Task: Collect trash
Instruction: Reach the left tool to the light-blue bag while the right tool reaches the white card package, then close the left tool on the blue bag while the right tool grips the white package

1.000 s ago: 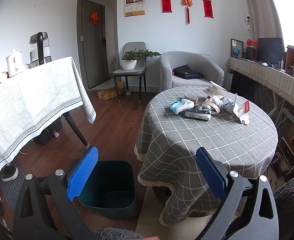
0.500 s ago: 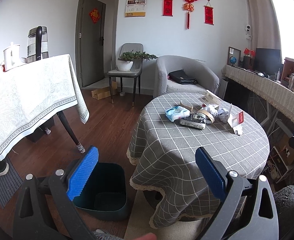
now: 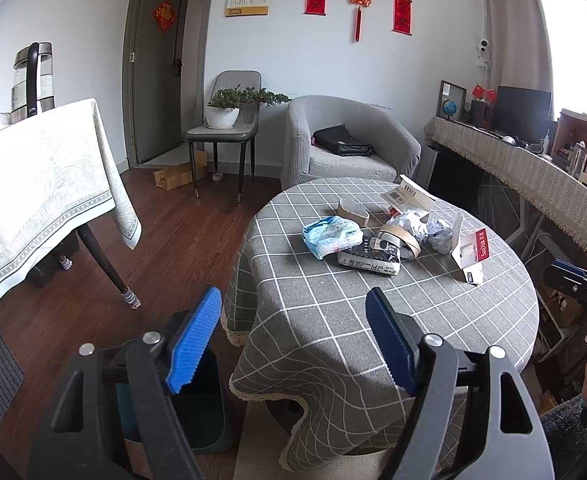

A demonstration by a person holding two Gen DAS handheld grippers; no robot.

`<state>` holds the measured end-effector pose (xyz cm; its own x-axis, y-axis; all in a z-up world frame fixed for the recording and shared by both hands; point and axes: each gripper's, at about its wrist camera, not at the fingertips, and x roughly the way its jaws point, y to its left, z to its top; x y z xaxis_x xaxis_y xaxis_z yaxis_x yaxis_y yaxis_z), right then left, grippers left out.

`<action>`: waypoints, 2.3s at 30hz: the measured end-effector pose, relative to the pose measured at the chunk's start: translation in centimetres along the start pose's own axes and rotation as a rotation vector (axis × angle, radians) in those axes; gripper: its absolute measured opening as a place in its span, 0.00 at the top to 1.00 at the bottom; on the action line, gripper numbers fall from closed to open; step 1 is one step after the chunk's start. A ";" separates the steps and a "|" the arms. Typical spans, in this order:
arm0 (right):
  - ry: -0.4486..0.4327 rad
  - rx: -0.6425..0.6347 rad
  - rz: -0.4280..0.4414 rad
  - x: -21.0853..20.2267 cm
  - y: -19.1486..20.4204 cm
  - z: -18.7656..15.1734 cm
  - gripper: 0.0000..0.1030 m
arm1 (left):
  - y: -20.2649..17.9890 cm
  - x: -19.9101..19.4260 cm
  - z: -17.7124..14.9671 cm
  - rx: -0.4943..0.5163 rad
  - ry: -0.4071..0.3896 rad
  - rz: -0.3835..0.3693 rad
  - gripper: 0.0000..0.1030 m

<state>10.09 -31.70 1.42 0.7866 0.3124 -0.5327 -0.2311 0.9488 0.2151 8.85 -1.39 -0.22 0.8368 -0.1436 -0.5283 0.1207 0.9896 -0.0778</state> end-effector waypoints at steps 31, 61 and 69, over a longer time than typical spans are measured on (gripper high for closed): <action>0.159 0.183 0.029 11.8 -4.9 4.3 0.38 | -1.6 18.3 4.3 -0.219 0.206 -0.053 0.27; 0.180 0.278 0.184 13.0 -4.5 4.0 0.98 | -2.2 15.9 4.7 -0.159 0.153 -0.128 0.45; 0.127 0.204 0.251 12.8 -2.6 5.4 0.98 | -1.7 14.7 5.2 -0.150 0.116 -0.129 0.45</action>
<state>23.86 -30.36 -1.59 0.6392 0.5506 -0.5369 -0.2795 0.8167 0.5048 23.71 -5.18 -3.51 0.7518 -0.2767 -0.5985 0.1347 0.9530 -0.2713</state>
